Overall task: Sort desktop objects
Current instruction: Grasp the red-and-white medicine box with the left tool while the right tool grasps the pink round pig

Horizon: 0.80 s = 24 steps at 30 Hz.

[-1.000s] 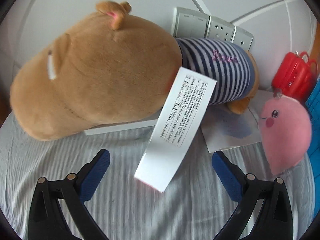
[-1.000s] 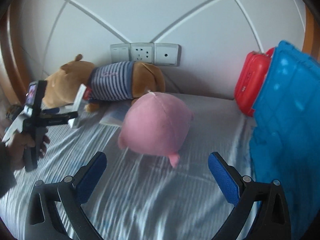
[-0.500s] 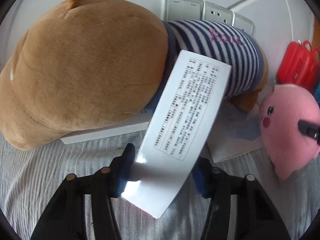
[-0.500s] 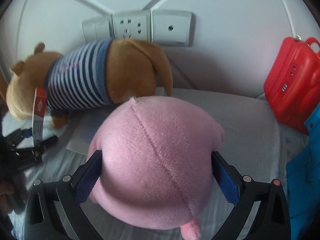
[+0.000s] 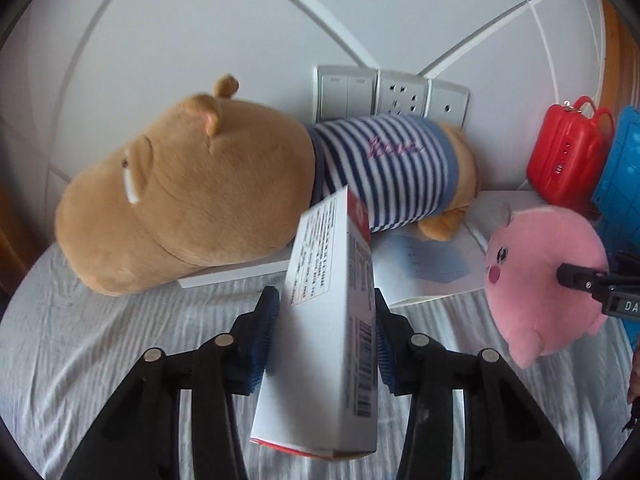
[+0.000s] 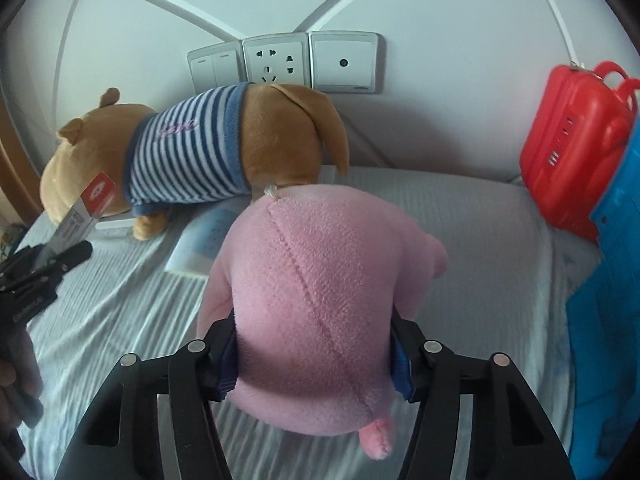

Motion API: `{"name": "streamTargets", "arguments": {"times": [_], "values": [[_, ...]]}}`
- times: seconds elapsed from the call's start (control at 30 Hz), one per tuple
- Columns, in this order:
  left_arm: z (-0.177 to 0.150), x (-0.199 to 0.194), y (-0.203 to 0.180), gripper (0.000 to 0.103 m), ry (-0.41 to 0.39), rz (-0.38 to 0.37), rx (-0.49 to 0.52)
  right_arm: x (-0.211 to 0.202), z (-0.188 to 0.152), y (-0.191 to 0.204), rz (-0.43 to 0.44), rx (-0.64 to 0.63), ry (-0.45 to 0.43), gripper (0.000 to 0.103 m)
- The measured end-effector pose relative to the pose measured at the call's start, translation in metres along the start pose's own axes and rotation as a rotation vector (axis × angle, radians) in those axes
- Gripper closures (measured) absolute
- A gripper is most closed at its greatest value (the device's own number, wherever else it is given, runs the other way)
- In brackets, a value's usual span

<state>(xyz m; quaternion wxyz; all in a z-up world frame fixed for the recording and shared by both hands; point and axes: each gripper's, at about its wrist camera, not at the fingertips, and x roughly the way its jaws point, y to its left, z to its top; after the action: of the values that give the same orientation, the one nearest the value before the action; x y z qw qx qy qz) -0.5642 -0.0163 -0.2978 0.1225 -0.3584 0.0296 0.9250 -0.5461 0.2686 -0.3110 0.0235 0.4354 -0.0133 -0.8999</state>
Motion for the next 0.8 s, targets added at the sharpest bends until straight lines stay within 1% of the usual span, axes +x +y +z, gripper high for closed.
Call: {"name": "streamTargets", "arguments": {"times": [0.07, 0.13, 0.3, 0.37, 0.43, 0.57, 0.63, 0.7, 0.8], "values": [[0.002, -0.015, 0.005, 0.080, 0.005, 0.015, 0.008, -0.019, -0.005, 0.002, 0.001, 0.005, 0.006, 0.046], [0.001, -0.033, 0.008, 0.081, 0.019, 0.012, -0.010, -0.040, -0.010, 0.005, 0.002, 0.008, 0.012, 0.046], [-0.026, -0.083, 0.019, 0.081, 0.086, 0.011, -0.064, -0.106, -0.025, 0.021, 0.029, -0.016, 0.015, 0.046], [-0.032, -0.105, 0.018, 0.081, 0.093, -0.003, -0.090, -0.141, -0.032, 0.028, 0.039, -0.033, 0.000, 0.046], [-0.032, -0.127, 0.013, 0.081, 0.089, -0.005, -0.086, -0.171, -0.038, 0.033, 0.050, -0.043, -0.009, 0.046], [-0.025, -0.187, -0.005, 0.081, 0.065, -0.010, -0.067, -0.250, -0.046, 0.044, 0.056, -0.088, -0.061, 0.046], [-0.021, -0.215, -0.019, 0.081, 0.057, -0.021, -0.065, -0.282, -0.049, 0.044, 0.053, -0.105, -0.087, 0.046], [-0.015, -0.239, -0.037, 0.081, 0.041, -0.035, -0.052, -0.321, -0.055, 0.039, 0.055, -0.107, -0.124, 0.046], [-0.004, -0.275, -0.071, 0.081, 0.015, -0.056, -0.020, -0.366, -0.063, 0.028, 0.063, -0.107, -0.170, 0.045]]}}
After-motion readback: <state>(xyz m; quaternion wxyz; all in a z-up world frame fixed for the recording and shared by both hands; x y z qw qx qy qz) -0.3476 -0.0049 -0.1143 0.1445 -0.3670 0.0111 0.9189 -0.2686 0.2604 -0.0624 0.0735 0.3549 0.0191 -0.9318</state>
